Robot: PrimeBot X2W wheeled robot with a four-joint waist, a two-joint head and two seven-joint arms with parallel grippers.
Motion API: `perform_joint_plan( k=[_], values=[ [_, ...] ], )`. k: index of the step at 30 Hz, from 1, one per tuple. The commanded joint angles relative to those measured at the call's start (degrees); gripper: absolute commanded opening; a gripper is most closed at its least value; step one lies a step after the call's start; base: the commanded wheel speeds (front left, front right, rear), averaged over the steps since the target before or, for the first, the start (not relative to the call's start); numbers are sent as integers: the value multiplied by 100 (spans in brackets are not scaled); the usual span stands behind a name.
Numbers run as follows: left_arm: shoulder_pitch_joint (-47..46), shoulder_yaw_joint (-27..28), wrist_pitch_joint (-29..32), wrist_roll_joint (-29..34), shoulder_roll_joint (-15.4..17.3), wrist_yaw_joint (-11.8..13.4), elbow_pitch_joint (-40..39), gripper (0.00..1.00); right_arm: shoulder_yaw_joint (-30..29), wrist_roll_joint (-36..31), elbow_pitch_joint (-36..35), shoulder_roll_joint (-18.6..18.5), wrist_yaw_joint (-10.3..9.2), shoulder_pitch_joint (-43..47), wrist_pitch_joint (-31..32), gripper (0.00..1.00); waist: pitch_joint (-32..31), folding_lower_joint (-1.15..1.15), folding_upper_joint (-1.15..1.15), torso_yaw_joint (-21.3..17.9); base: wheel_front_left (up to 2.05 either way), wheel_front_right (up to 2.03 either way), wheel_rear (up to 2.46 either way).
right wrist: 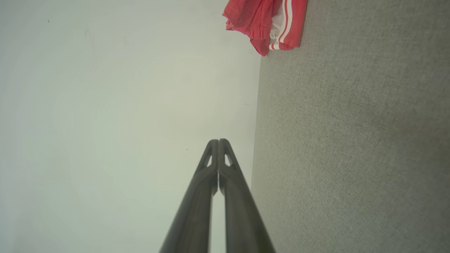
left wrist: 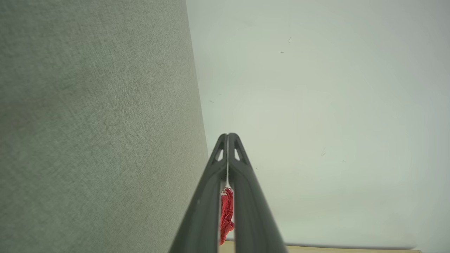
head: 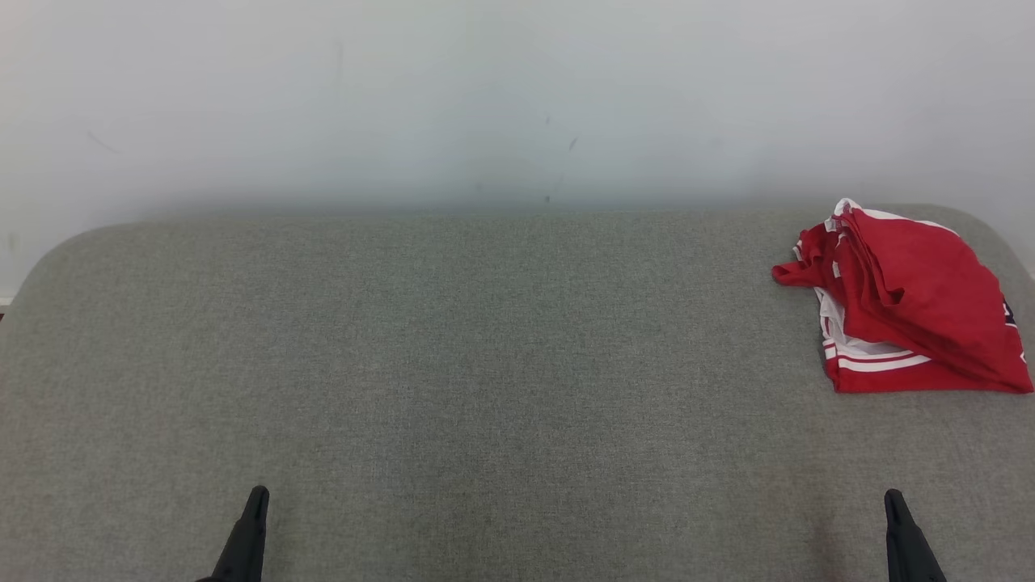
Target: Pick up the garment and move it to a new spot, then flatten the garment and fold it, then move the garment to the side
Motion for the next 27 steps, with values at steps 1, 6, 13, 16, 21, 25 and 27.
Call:
perform_joint_plan(
  k=[1, 6, 13, 16, 21, 25, 27],
  values=[
    [-68, 21, 24, 31, -19, -24, -3, 0, -18, -22, -21, 10, 6, 32, 25, 0, 0, 0, 0, 0, 0, 0, 0],
    [-68, 26, 29, 31, -25, -24, -3, 0, -19, -24, -20, 12, 6, 32, 28, 0, 0, 0, 0, 0, 0, 0, 0],
    [-69, 33, 37, 39, -30, -24, -2, 0, -21, -27, -20, 14, 6, 31, 27, 0, 0, 0, 0, 0, 0, 0, 0],
    [-69, 35, 36, 42, -32, -24, -2, 0, -21, -24, -20, 15, 6, 31, 28, 0, 0, 0, 0, 0, 0, 0, 0],
    [-69, 39, 35, 45, -34, -24, -2, 0, -22, -24, -19, 16, 6, 31, 20, 0, 0, 0, 0, 0, 0, 0, 0],
    [-70, 42, 40, 48, -37, -24, -1, 0, -23, -22, -19, 17, 6, 31, 22, 0, 0, 0, 0, 0, 0, 0, 0],
    [-70, 44, 42, 50, -38, -24, -1, 0, -23, -22, -19, 18, 6, 31, 22, 0, 0, 0, 0, 0, 0, 0, 0]
  ],
)
